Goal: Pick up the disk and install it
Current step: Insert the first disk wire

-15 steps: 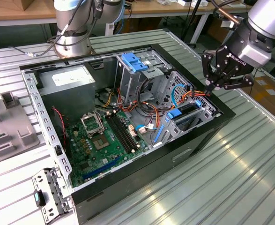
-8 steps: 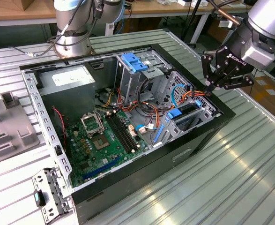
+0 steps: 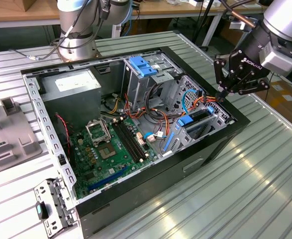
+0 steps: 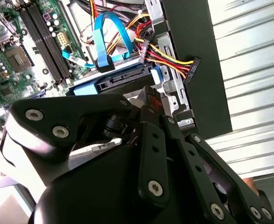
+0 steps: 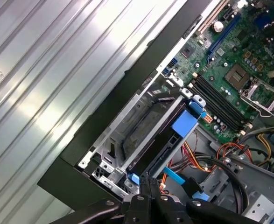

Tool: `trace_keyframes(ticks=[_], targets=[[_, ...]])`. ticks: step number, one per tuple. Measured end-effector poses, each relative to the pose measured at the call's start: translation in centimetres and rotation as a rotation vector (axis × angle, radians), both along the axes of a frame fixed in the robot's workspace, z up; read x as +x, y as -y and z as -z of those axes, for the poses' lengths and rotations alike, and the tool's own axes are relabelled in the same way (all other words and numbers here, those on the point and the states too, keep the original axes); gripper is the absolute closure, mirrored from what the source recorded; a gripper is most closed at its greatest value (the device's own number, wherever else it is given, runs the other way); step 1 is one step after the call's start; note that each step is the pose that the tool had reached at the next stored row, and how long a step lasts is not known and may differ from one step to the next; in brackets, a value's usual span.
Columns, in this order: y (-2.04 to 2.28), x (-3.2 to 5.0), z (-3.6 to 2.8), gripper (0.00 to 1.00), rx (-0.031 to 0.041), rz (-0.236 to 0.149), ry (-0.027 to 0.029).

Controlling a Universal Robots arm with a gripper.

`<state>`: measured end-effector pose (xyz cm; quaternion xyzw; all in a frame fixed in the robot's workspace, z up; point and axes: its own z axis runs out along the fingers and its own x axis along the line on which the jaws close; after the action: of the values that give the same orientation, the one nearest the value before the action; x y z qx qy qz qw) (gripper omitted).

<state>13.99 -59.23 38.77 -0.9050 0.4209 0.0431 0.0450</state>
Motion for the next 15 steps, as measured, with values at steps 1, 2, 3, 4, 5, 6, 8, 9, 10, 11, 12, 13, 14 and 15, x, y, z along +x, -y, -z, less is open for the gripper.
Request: trace_keyframes(ticks=[1, 2, 3, 4, 5, 6, 8, 9, 10, 11, 12, 13, 14, 15], targets=[[0.0, 0.0, 0.0, 0.89, 0.0, -0.012, 0.0], [0.0, 0.01, 0.0, 0.89, 0.0, -0.027, 0.0], [0.0, 0.03, 0.0, 0.89, -0.0001, -0.042, 0.0], [0.0, 0.04, 0.01, 0.89, -0.0002, -0.055, 0.0], [-0.01, 0.06, 0.01, 0.89, -0.0002, -0.063, 0.0], [0.0, 0.13, 0.06, 0.89, -0.0003, -0.077, 0.0001], [0.0, 0.47, 0.18, 0.89, -0.0029, -0.086, -0.0001], [0.0, 0.61, 0.21, 0.89, -0.0033, -0.088, -0.0001], [0.0, 0.93, 0.31, 0.89, -0.004, -0.093, -0.0002], [0.0, 1.07, 0.35, 0.89, -0.0043, -0.094, -0.0003], [0.0, 1.24, 0.39, 0.89, -0.0047, -0.096, -0.0002], [0.0, 1.53, 0.47, 0.89, -0.0051, -0.099, -0.0003], [0.0, 1.76, 0.51, 0.89, -0.0053, -0.102, -0.0003], [-0.01, 1.84, 0.53, 0.89, -0.0052, -0.104, -0.0002]])
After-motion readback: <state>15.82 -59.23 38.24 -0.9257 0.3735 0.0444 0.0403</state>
